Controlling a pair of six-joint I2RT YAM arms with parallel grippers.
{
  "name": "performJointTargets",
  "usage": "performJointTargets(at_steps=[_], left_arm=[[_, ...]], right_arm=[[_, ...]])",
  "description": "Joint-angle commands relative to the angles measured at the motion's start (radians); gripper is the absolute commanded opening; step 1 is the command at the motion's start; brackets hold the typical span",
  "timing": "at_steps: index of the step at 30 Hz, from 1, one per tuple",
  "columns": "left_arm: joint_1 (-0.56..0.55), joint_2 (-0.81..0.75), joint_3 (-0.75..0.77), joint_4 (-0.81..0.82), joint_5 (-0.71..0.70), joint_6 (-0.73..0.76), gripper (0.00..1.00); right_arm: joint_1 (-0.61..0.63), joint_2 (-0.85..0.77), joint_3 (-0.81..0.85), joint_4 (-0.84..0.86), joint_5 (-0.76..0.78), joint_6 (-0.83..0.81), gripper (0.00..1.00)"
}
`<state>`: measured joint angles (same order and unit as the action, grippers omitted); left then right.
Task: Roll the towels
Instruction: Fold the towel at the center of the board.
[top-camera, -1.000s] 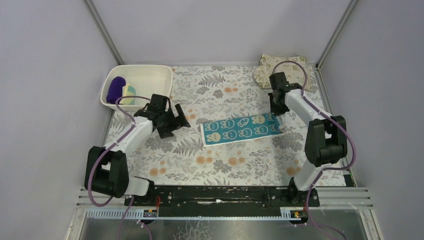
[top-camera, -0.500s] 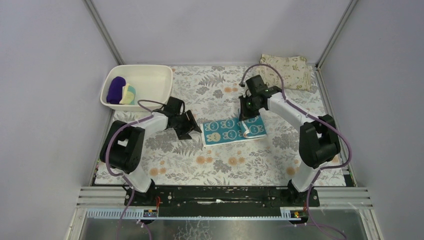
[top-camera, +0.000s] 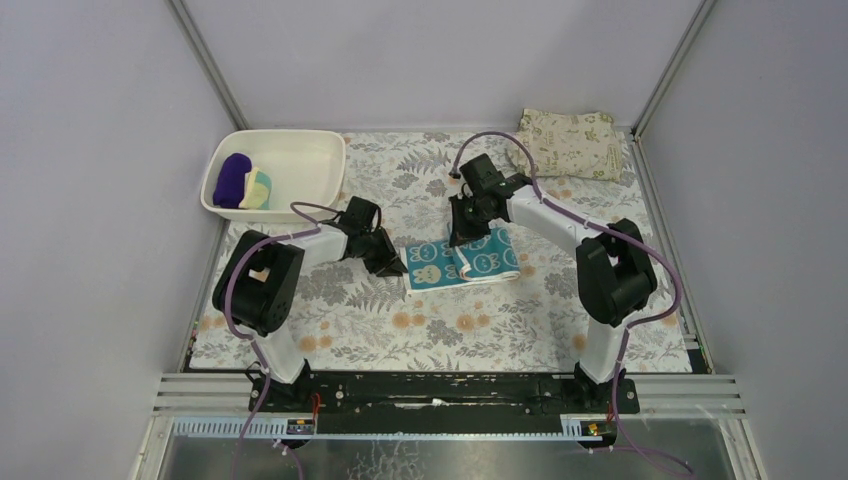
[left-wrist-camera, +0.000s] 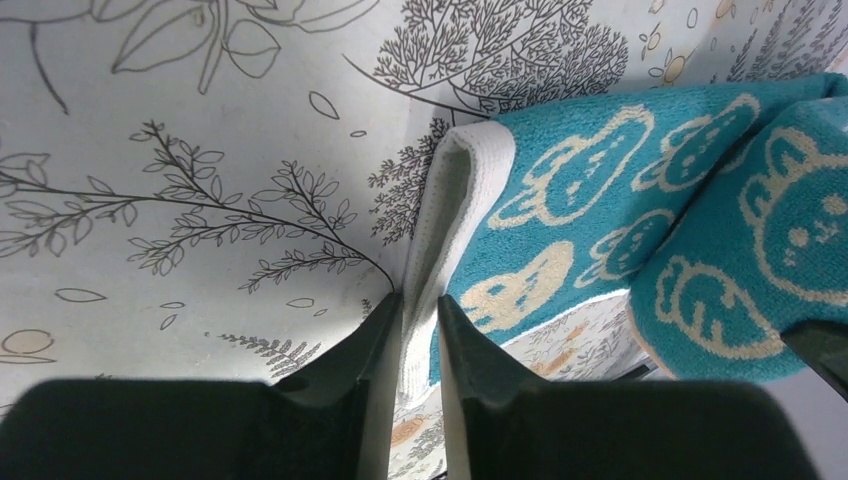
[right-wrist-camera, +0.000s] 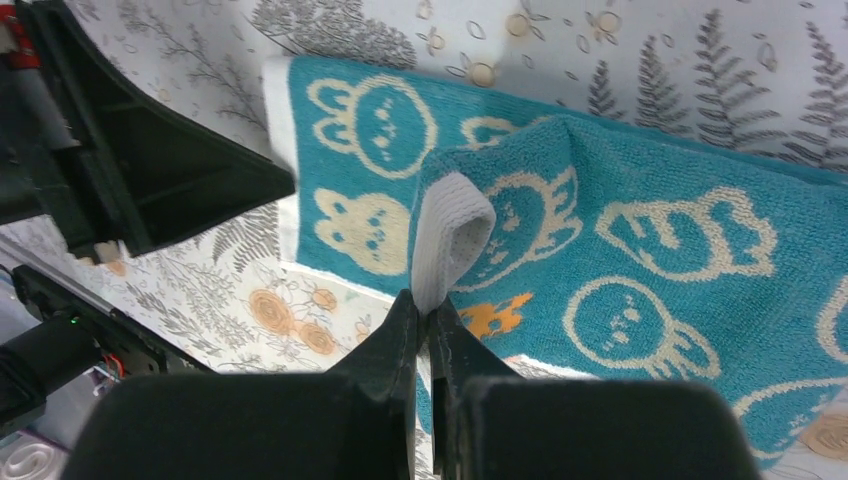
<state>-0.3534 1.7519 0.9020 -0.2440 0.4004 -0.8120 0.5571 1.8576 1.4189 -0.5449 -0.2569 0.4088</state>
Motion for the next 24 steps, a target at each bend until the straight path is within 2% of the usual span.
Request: performJointTargets(at_steps=[1, 10, 24], left_arm=[[-0.017, 0.016, -0.013, 0.05, -0.012, -0.012, 0.17], [-0.03, 0.017, -0.022, 0.054, -0.03, -0.015, 0.13], [-0.037, -0.006, -0.015, 0.009, -0.098, 0.005, 0.12]], right_arm=[[0.036, 0.015, 0.077, 0.0, -0.015, 0.049, 0.01], [0.088, 0.092, 0.157, -0.026, 0.027, 0.1, 0.01], [0.162, 0.182, 0.278, -0.12, 0.064, 0.087, 0.02]])
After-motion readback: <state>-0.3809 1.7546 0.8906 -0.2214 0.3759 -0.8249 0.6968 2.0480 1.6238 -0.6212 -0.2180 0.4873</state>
